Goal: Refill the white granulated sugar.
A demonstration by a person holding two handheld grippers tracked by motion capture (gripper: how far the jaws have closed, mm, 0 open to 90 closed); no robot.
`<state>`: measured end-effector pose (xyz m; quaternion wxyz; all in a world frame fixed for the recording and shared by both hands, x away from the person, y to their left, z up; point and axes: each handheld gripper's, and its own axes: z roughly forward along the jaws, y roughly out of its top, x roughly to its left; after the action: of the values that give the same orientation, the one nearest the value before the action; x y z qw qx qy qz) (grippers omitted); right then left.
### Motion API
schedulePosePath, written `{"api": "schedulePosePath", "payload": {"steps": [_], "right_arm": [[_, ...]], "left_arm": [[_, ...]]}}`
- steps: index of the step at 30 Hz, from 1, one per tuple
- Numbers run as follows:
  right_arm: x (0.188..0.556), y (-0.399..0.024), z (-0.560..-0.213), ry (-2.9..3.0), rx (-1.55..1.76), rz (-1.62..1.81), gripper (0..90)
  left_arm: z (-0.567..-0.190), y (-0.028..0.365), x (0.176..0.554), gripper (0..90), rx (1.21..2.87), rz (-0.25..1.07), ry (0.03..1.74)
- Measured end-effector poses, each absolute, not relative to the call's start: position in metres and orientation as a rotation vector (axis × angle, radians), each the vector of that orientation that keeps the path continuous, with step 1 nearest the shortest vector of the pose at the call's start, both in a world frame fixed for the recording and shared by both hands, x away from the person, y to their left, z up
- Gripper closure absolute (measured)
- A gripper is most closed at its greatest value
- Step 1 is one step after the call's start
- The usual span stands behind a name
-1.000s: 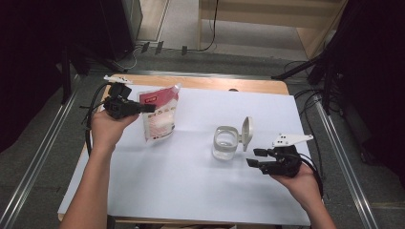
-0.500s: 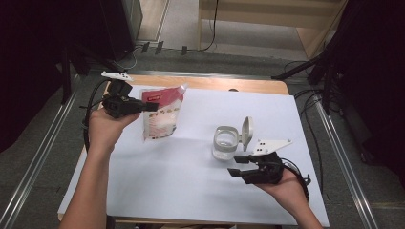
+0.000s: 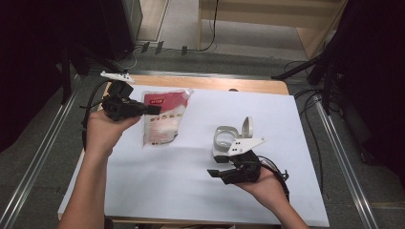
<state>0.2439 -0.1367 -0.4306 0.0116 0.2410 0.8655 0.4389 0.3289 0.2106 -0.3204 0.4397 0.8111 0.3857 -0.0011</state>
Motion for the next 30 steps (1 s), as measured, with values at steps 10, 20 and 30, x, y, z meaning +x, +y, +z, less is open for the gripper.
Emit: {"api": "schedulePosePath", "payload": {"steps": [10,20,30], "right_arm": [[0.250,-0.099,-0.432,2.694,0.742,1.403,48.1],[0.258,-0.061,-0.445,2.664,0.714,1.459,46.1],[0.271,-0.040,-0.466,2.609,0.763,1.470,46.2]], "left_arm": [[-0.312,0.205,0.318,90.0,2.042,-0.015,0.921],[-0.309,0.202,0.314,90.0,2.036,-0.119,0.827],[-0.308,0.196,0.313,90.0,2.050,-0.137,0.817]]}}
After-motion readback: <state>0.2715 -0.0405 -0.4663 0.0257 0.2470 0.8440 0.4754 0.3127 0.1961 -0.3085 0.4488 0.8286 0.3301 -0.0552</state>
